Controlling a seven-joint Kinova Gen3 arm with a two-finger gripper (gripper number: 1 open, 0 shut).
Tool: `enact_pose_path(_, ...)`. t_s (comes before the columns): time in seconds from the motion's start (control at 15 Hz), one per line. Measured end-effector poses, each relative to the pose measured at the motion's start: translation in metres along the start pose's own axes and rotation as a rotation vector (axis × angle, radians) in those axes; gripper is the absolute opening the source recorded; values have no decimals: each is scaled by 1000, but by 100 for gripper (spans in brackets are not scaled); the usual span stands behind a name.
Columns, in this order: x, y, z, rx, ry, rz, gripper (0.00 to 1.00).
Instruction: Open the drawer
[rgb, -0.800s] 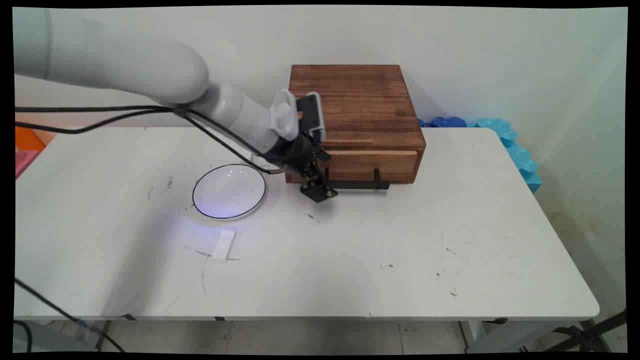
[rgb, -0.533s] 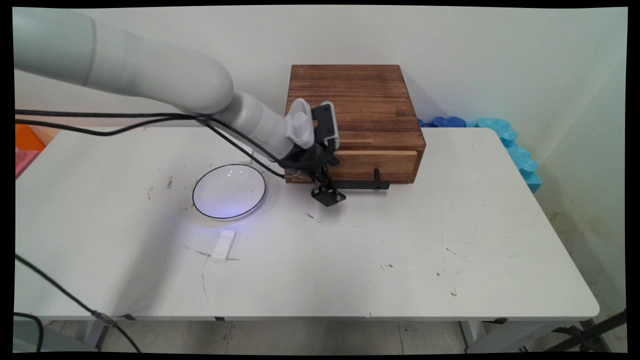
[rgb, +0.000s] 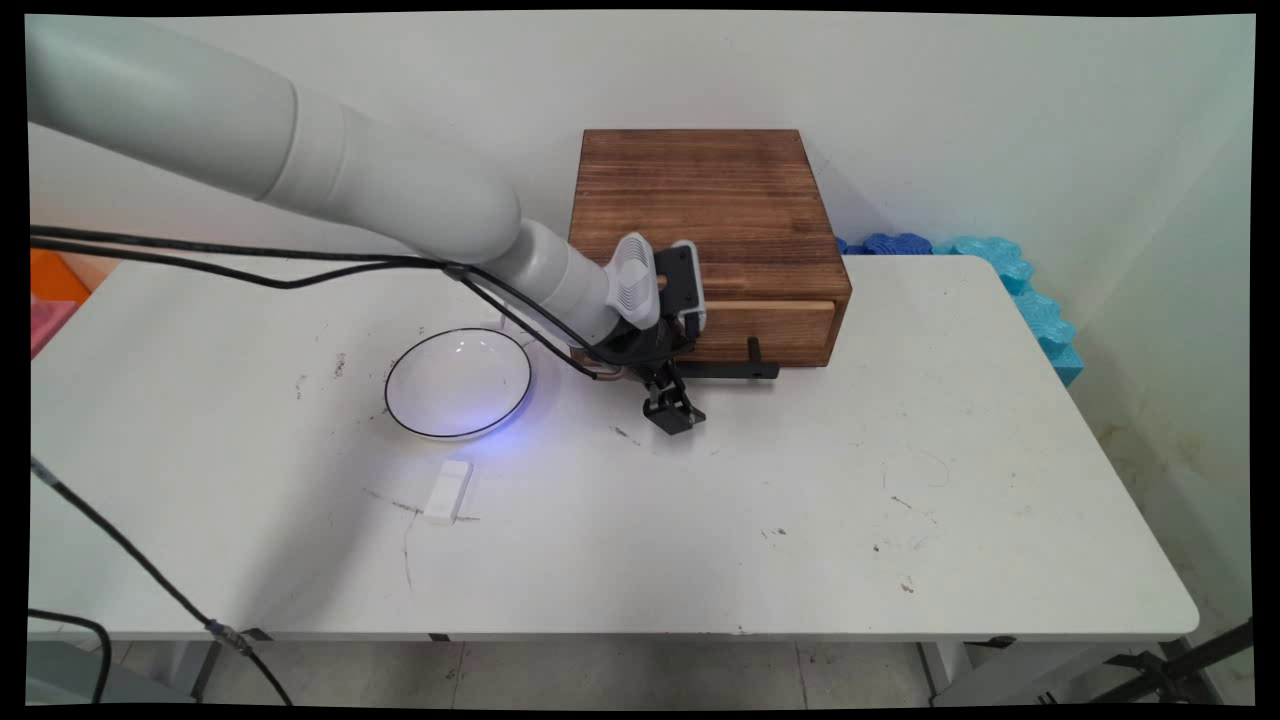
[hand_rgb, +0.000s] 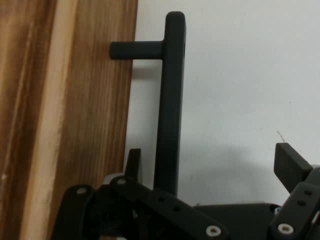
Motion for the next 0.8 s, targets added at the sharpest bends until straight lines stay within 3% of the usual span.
enact_pose_path(0.8,4,12,29,-22,-28,20,100)
